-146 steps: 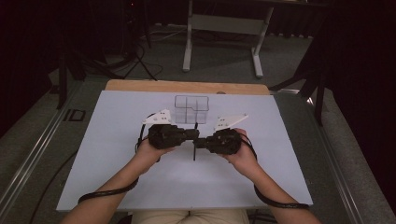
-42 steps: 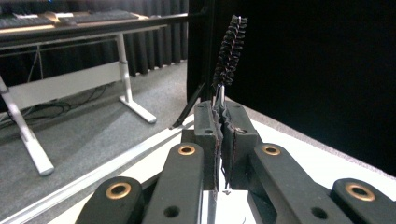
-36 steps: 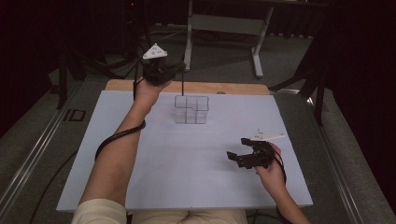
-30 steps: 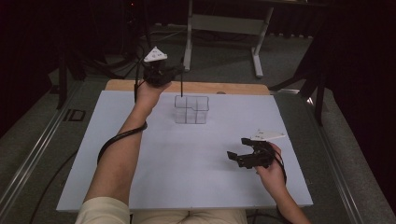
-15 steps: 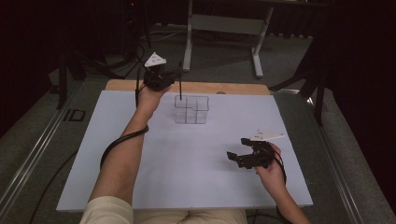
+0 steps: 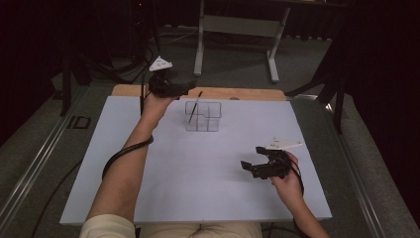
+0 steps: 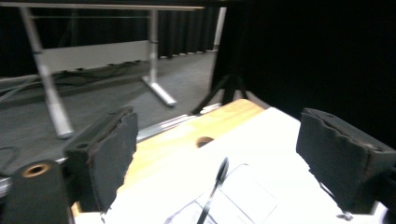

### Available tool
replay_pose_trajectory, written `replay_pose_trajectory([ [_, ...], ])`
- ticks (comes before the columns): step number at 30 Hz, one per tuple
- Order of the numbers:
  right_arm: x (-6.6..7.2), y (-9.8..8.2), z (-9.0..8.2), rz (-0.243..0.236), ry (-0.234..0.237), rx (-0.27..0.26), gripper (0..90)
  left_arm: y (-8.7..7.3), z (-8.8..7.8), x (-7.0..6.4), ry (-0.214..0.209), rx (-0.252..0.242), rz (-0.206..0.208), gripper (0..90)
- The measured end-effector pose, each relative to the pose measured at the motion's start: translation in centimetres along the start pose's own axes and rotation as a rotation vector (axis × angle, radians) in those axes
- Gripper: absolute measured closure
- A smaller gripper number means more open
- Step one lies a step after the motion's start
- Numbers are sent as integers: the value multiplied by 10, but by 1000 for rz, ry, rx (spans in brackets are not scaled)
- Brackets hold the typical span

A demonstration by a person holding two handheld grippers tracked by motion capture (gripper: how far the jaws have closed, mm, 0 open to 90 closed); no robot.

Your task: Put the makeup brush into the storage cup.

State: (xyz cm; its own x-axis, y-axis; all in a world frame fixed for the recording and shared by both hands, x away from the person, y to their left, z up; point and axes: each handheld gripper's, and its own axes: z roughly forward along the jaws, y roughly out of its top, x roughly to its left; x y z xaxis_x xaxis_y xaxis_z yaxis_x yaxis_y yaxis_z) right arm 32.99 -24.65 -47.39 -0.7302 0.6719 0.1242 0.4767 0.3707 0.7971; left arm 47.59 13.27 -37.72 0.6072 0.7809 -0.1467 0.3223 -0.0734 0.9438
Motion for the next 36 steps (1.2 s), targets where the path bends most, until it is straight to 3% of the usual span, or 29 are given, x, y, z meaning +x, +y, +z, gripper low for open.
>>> replay_pose_trajectory([
  [2,0,0,0,-2,-1,1,127,0,-4,-2,-28,2,1,68],
  [4,1,0,1,-2,-1,2,127,-1,-6,-6,-27,15,9,21],
  [9,1,0,1,-4,-2,3,127,-6,-12,-12,-57,57,15,14],
  [16,1,0,1,0,-3,3,127,-15,-27,-16,-70,67,25,13],
  [29,2,0,1,1,0,2,127,-27,-77,-23,-107,54,4,13],
  [36,2,1,1,1,-2,1,127,-37,-97,-33,-134,64,16,13],
])
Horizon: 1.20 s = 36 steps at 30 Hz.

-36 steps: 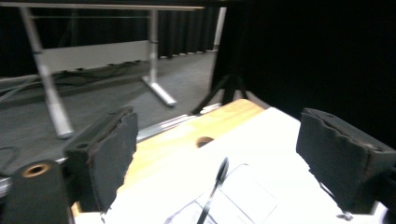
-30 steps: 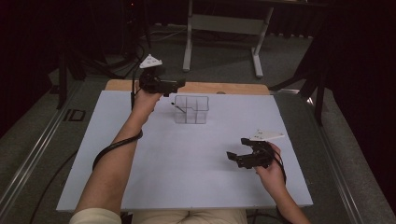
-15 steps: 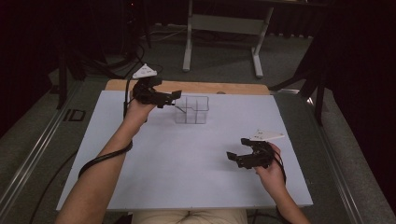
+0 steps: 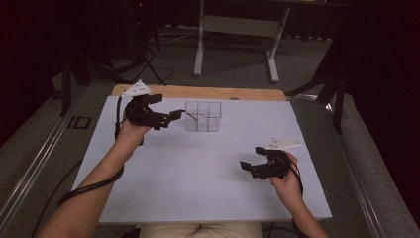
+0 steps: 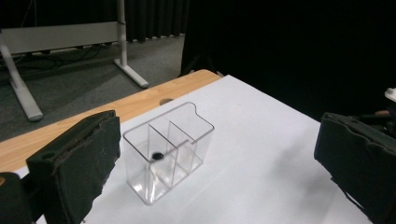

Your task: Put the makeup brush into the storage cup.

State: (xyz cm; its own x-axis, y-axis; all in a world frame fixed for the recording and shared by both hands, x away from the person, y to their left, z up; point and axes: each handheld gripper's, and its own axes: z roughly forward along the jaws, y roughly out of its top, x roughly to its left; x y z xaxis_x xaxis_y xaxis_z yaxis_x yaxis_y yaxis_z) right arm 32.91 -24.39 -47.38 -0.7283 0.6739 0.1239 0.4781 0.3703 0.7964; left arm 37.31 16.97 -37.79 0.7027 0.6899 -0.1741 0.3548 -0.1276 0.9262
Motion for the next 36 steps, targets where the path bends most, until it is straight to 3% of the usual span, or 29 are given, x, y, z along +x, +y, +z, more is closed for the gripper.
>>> replay_pose_trajectory([
  [13,0,0,-1,0,0,-4,127,-30,-20,-15,-40,12,16,13],
  [36,0,1,-1,0,-3,-5,127,-86,-30,-29,-86,45,14,13],
])
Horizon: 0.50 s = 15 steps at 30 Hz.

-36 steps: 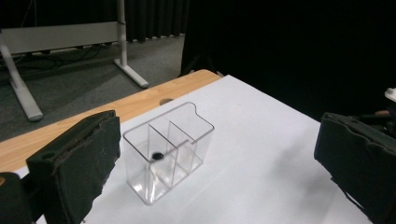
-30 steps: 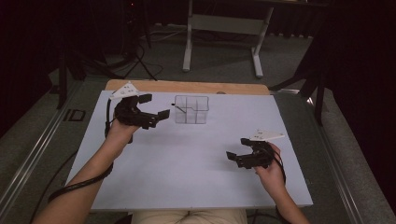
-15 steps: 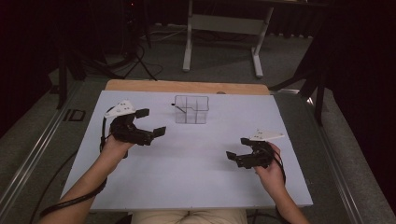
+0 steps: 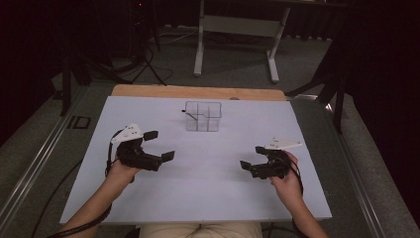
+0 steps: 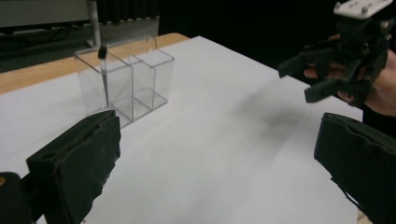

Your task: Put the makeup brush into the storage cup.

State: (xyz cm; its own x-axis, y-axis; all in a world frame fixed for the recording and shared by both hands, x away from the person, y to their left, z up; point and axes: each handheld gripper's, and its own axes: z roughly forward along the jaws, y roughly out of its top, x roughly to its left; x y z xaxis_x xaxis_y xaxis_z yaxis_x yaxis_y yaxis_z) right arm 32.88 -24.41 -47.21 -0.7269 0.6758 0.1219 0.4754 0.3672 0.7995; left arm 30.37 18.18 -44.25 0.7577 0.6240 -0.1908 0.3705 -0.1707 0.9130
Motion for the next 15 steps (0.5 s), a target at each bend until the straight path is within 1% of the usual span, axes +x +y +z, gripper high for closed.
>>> replay_pose_trajectory([
  [4,0,0,0,-1,-1,2,127,-7,1,-1,-2,7,-9,14],
  [6,0,0,0,0,2,1,127,-11,1,-3,0,9,8,13],
  [7,0,0,-1,-1,2,-2,128,-15,2,-5,2,16,14,14],
  [8,0,0,-1,-1,2,-2,128,-15,2,-5,2,16,14,13],
  [13,0,0,-1,1,0,-3,128,-29,5,-6,-8,37,-2,14],
  [15,0,0,-1,-1,-1,-4,128,-35,6,-6,-9,48,0,14],
])
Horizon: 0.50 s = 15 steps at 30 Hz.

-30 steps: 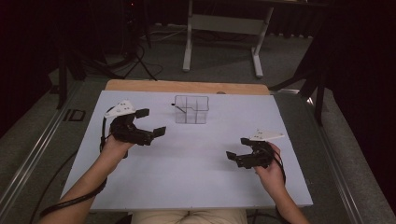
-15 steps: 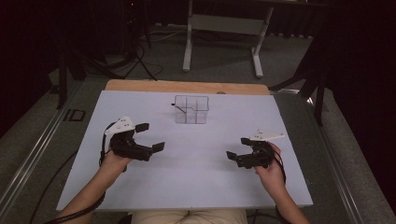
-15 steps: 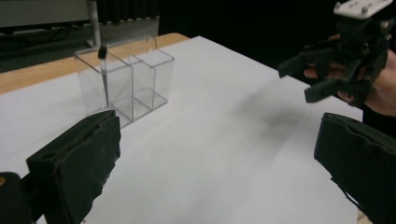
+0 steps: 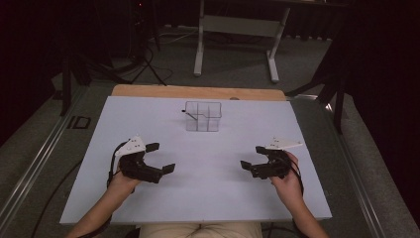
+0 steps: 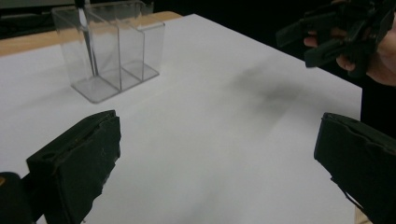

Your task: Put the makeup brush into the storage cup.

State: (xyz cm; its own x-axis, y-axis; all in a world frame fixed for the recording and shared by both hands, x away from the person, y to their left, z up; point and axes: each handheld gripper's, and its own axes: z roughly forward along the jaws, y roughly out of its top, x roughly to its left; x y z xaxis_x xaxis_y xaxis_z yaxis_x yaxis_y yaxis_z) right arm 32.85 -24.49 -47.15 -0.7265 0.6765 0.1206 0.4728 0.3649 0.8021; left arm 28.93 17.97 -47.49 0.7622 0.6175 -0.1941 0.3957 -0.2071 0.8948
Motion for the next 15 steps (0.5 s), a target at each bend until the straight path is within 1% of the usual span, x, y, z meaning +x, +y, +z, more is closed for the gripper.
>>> replay_pose_trajectory([
  [3,0,0,0,1,0,2,128,-6,1,0,-5,9,3,14],
  [5,0,0,0,0,0,3,128,-11,2,-1,6,8,19,14],
  [6,0,0,0,-1,0,4,128,-13,2,-1,11,19,20,14],
  [11,0,0,1,0,1,6,128,-24,5,1,3,40,6,14],
  [13,0,0,1,1,2,5,128,-26,5,2,11,48,5,14],
  [15,0,0,1,2,1,5,128,-30,4,3,11,37,-6,14],
])
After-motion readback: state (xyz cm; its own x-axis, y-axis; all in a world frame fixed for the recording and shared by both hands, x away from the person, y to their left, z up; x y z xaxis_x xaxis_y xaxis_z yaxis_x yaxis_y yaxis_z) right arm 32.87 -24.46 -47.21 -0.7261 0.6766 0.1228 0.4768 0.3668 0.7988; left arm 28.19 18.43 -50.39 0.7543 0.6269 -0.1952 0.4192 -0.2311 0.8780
